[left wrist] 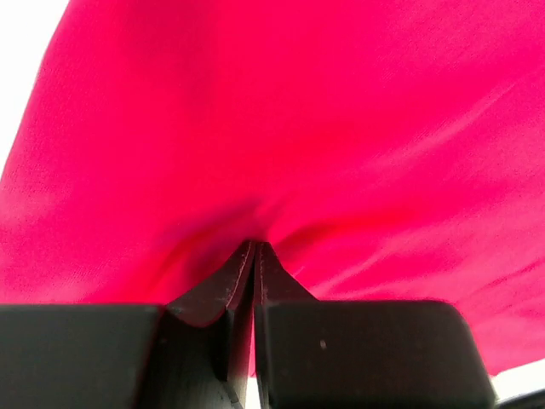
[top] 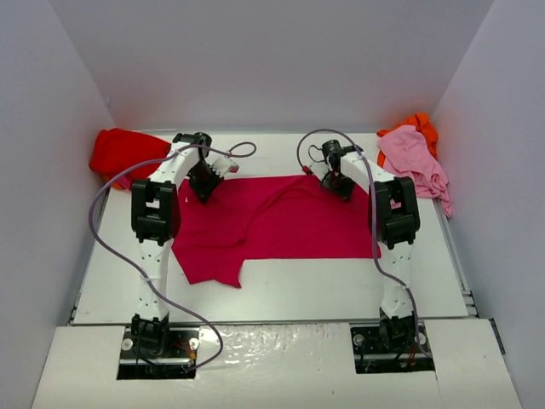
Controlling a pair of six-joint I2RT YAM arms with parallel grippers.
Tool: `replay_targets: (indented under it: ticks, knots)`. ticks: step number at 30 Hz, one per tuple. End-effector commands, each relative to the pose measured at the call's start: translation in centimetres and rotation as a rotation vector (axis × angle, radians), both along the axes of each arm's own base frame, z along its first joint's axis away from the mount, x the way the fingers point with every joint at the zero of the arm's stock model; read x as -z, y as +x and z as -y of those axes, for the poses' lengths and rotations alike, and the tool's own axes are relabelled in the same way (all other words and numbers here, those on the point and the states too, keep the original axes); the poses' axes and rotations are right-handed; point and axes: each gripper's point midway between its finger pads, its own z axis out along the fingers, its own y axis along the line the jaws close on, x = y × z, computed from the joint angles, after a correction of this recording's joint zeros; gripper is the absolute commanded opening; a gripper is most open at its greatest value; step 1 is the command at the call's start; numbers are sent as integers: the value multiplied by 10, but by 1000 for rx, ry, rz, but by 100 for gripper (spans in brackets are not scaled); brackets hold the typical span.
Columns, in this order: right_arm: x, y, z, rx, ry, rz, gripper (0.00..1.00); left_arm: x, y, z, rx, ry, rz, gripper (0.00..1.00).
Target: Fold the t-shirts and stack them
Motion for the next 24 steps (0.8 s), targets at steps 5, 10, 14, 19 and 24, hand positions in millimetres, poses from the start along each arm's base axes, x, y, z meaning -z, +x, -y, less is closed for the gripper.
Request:
replay_targets:
  ticks: [5,10,14,19,24]
  knots:
    - [3,-15,91,84,-291,-114,2,-8,21,-72,-121,13,-22,0]
    - [5,-1,99,109,-289,-89,5,-5,36,-93,-170,35,17,0]
    - [8,-1,102,116,-298,-96,4,0,41,-98,-182,46,22,0]
    - [6,0,100,129,-287,-78,4,-15,53,-95,-200,2,103,4]
    - [-14,13,89,147,-248,-1,5,-57,71,-89,-251,-48,263,35]
